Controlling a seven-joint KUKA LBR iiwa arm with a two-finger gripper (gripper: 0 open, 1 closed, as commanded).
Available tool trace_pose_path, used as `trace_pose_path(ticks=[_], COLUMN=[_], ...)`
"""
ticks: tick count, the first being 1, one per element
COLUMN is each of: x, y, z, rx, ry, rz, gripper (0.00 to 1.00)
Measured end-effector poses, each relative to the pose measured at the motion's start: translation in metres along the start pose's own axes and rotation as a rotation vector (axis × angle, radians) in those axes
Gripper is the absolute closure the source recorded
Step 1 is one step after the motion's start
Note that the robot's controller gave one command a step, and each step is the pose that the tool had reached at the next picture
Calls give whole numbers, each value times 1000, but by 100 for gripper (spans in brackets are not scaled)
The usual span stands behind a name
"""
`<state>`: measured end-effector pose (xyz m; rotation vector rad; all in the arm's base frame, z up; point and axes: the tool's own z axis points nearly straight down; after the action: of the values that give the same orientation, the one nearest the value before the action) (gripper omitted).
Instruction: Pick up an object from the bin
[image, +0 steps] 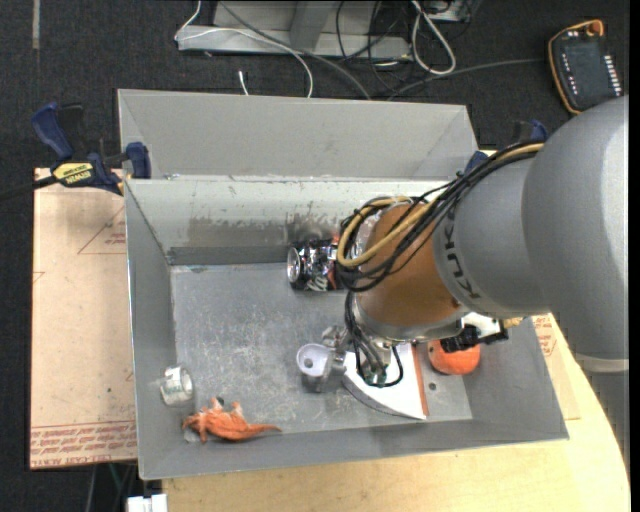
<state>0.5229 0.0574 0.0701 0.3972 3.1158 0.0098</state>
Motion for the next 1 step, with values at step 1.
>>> trace_pose_path(ticks=[1], x=[0], y=[0], z=[0], rx=[0], ry=[0], rz=[0], gripper=[100])
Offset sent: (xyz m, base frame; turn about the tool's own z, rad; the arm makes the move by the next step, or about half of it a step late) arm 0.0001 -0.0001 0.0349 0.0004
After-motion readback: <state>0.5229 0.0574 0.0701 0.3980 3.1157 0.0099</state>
